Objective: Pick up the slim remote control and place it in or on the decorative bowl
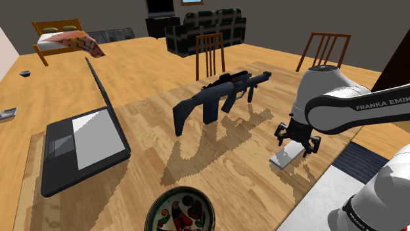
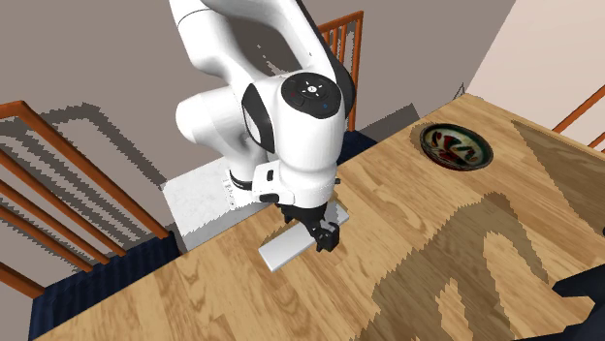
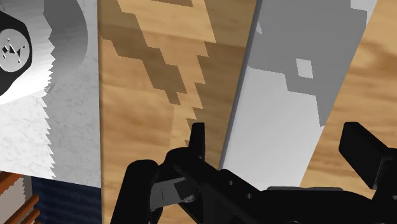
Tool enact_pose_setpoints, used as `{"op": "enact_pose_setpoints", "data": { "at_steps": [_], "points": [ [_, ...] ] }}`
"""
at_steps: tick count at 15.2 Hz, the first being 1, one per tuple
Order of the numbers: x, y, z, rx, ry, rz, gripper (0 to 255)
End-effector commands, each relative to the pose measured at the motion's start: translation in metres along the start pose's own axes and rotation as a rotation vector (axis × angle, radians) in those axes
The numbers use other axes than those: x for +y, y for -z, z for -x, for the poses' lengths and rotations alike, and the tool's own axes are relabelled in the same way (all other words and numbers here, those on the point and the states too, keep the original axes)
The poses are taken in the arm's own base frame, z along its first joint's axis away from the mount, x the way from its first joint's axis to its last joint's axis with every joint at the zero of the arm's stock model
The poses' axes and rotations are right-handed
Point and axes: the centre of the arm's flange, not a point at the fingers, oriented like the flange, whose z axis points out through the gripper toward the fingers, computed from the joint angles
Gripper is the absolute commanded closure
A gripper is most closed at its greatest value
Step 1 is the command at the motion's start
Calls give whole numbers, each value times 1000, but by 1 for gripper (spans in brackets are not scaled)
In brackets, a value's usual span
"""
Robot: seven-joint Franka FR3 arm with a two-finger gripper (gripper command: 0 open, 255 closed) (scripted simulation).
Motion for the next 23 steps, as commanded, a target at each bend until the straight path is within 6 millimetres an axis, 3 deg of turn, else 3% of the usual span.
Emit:
{"op": "enact_pose_setpoints", "data": {
  "at_steps": [1, 3, 4, 13, 23],
  "points": [
    [0, 0, 0, 0, 0, 0, 0],
    [0, 0, 0, 0, 0, 0, 0],
    [0, 0, 0, 0, 0, 0, 255],
    [0, 0, 0, 0, 0, 0, 255],
    [1, 53, -1, 0, 0, 0, 255]
  ]
}}
